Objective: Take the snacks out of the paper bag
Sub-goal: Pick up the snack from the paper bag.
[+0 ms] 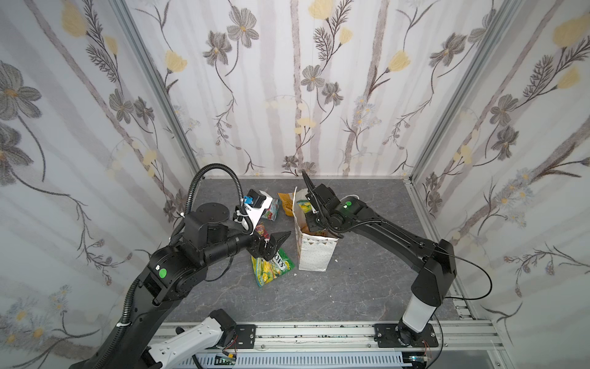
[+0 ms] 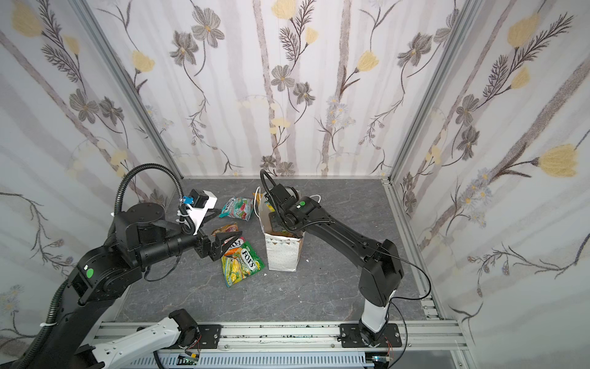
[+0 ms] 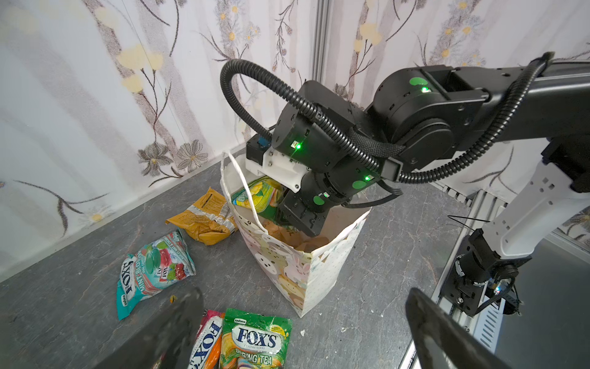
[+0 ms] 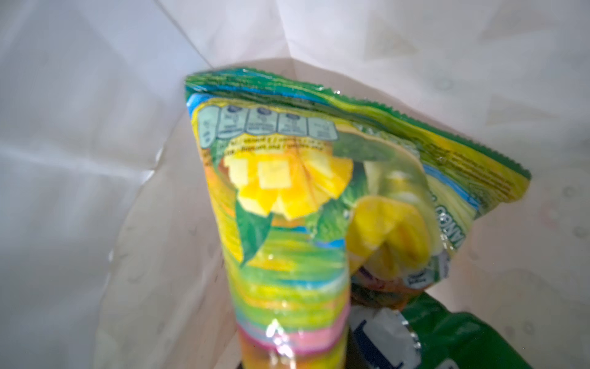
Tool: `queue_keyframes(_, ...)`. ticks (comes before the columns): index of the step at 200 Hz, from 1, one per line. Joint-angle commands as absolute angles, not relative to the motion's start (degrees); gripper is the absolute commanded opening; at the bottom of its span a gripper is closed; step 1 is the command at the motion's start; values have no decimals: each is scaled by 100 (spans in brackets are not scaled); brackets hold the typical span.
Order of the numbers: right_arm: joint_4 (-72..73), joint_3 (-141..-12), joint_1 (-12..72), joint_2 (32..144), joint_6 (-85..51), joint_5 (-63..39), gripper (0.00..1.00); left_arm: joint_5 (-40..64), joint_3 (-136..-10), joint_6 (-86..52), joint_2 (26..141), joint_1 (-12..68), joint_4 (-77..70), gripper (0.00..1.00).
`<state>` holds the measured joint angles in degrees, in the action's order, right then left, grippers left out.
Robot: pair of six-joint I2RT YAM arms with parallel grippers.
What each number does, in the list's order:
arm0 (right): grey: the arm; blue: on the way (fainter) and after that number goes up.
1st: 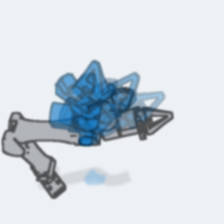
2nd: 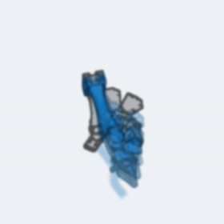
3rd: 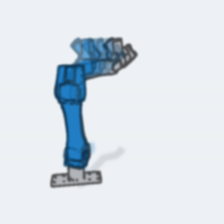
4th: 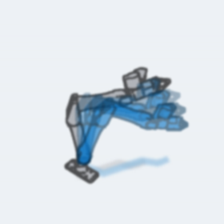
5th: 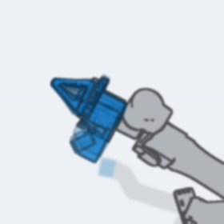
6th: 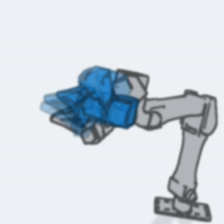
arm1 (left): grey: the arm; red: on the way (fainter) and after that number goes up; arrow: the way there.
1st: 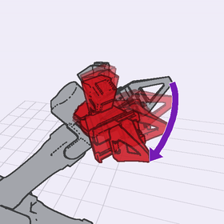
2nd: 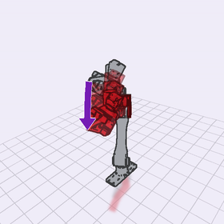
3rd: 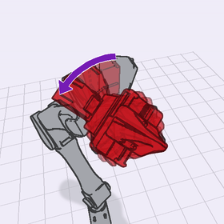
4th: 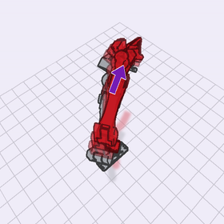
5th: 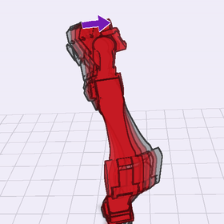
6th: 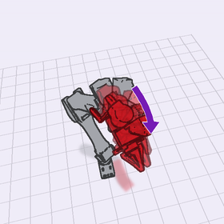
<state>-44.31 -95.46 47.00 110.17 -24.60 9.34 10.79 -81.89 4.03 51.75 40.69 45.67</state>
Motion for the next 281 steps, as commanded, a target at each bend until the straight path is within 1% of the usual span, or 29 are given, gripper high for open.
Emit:
queue_keyframes(1,-4333,-9641,4708,10919,-2536,1081,3,1107,-8197,377,5168,4068,4500,100)
queue_keyframes(165,-4453,-9886,4710,10538,-2584,1136,3,1090,-8239,278,5151,4069,4513,100)
queue_keyframes(252,-4366,-9962,4706,10160,-2640,1134,3,1175,-8244,176,5142,4069,4429,100)
queue_keyframes(281,-4266,-10023,4709,9979,-2672,1190,4,1195,-8278,-69,5175,4070,4310,100)
